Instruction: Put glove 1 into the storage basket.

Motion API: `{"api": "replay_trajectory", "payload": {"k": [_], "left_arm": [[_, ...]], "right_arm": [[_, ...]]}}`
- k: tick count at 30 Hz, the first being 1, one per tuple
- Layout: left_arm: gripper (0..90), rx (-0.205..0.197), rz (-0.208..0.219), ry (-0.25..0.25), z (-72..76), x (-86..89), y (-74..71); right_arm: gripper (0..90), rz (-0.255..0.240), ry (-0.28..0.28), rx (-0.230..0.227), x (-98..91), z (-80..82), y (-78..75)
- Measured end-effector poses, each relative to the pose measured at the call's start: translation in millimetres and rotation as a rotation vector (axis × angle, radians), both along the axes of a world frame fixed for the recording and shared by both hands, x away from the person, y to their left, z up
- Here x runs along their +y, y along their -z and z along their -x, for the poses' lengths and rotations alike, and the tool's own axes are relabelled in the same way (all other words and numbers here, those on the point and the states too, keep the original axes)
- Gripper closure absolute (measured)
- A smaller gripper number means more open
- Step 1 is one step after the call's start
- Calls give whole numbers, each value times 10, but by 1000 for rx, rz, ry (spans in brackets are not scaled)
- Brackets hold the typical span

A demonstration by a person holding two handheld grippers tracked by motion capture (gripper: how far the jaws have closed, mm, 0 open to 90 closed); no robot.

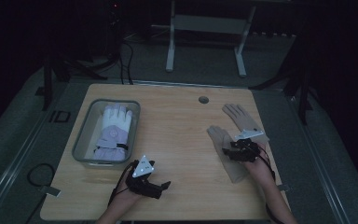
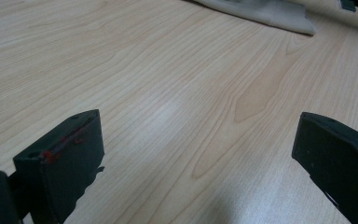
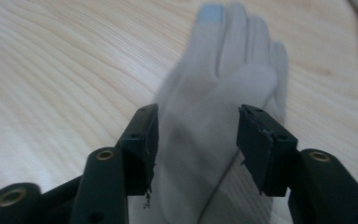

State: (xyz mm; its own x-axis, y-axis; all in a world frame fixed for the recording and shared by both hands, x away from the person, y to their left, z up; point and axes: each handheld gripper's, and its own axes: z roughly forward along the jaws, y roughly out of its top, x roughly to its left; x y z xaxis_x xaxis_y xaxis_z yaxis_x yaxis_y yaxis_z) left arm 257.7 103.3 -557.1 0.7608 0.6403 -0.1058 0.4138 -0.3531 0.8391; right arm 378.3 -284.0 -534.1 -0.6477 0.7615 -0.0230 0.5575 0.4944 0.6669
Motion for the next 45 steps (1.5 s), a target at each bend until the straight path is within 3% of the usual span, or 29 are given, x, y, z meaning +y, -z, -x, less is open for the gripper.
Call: {"api": "replay_trajectory", "payload": {"k": [2,5,6,7,8,11,12,14,16,20,21,28,33,34,38,40,45], "left_arm": [[24,1,1,1,1,6,11],[24,-2,1,0,0,8,12],[24,-2,0,0,0,5,13],[24,-2,0,0,0,5,13],[24,-4,0,1,4,0,13],[24,-6,-1,0,7,-5,12],[24,-6,-2,-1,11,-7,6],[24,-11,-1,-2,18,-8,-5],[24,-17,3,-6,24,-5,-19],[24,-21,5,-10,35,-1,-36],[24,-27,-1,-14,37,1,-51],[24,-37,3,-19,46,17,-78],[24,-44,4,-22,49,13,-63],[24,-47,4,-20,47,7,-49],[24,-45,1,-20,39,0,-23],[24,-54,-8,-21,36,-4,-7],[24,-52,0,-22,27,19,3]], "right_arm": [[453,27,14,21,12,-24,104],[495,17,18,9,13,-11,125],[579,3,26,5,29,11,130],[579,3,26,5,29,11,130],[694,-2,28,-6,61,49,135],[753,0,41,-15,99,74,138],[784,0,79,-13,155,98,126],[796,-5,102,-14,205,121,98],[801,-51,134,-12,267,156,38],[803,-82,155,-21,354,198,-43],[804,-110,174,-37,502,225,-171],[802,-130,260,-85,843,211,-417],[802,-113,304,-119,1035,204,-467],[801,-109,317,-119,1134,196,-436],[802,-122,330,-90,1233,160,-345],[801,-105,332,-53,1403,99,-150],[754,-86,320,-19,1527,66,23]]}}
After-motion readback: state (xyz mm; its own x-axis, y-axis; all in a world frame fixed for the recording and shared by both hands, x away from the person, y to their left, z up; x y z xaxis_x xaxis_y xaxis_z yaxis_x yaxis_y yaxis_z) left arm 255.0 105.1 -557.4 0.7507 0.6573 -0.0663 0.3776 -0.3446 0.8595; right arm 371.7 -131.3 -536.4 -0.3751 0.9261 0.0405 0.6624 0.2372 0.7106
